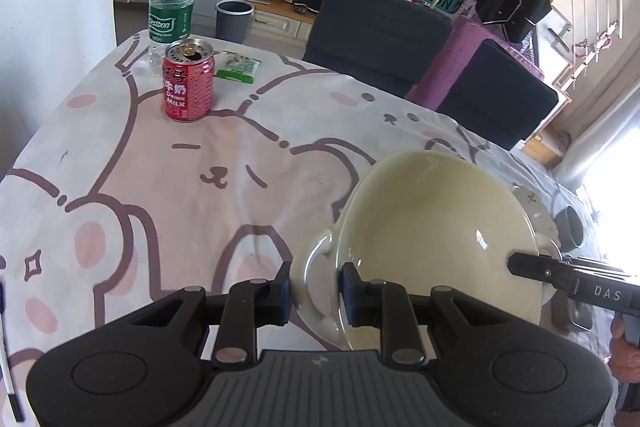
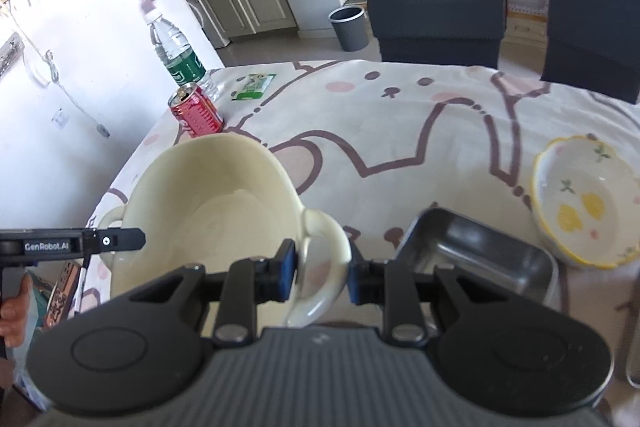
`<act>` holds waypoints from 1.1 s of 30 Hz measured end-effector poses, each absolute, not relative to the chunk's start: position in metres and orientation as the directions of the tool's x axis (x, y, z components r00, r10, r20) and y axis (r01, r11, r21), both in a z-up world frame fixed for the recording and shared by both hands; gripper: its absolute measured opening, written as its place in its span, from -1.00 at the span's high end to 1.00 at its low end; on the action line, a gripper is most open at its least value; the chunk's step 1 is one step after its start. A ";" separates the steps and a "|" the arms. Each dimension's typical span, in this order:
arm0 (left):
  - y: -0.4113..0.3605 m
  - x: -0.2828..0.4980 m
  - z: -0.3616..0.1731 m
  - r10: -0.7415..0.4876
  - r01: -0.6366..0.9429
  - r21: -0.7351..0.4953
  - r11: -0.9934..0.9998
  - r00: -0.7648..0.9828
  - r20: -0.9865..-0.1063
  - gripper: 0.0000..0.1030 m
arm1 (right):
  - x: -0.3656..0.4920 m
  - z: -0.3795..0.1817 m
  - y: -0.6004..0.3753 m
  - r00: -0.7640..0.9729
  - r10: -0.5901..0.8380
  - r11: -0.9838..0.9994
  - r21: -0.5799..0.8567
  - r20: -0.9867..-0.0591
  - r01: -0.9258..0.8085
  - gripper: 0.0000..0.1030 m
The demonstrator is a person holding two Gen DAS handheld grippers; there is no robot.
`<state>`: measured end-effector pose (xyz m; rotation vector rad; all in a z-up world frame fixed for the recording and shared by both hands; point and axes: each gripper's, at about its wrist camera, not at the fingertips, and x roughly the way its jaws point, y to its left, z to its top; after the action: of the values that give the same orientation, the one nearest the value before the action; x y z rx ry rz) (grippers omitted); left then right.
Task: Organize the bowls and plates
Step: 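Carry the cream bowl with both tools toward the steel trays, then lower the cream bowl with both tools onto the white plate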
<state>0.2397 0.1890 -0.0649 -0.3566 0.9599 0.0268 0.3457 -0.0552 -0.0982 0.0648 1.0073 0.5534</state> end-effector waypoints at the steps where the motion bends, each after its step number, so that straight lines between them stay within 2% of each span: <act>1: 0.186 0.237 -0.063 -0.139 -0.174 -0.289 0.941 0.580 -0.803 0.50 | 0.342 -0.096 -0.057 0.414 0.463 0.865 0.299 -0.784 -0.402 0.42; 16: 0.132 0.199 -0.051 -0.213 -0.075 -0.317 0.945 0.592 -0.777 0.50 | 0.271 -0.077 -0.122 0.483 0.406 0.913 0.319 -0.775 -0.256 0.43; 33: 0.082 0.195 -0.088 -0.299 0.033 -0.333 0.942 0.531 -0.793 0.49 | 0.231 -0.095 -0.174 0.480 0.326 0.945 0.295 -0.814 -0.141 0.45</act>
<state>0.1954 0.0822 -0.0883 -0.2935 0.9945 -0.2010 0.2312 -0.1737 -0.0954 0.1983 1.0330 0.2869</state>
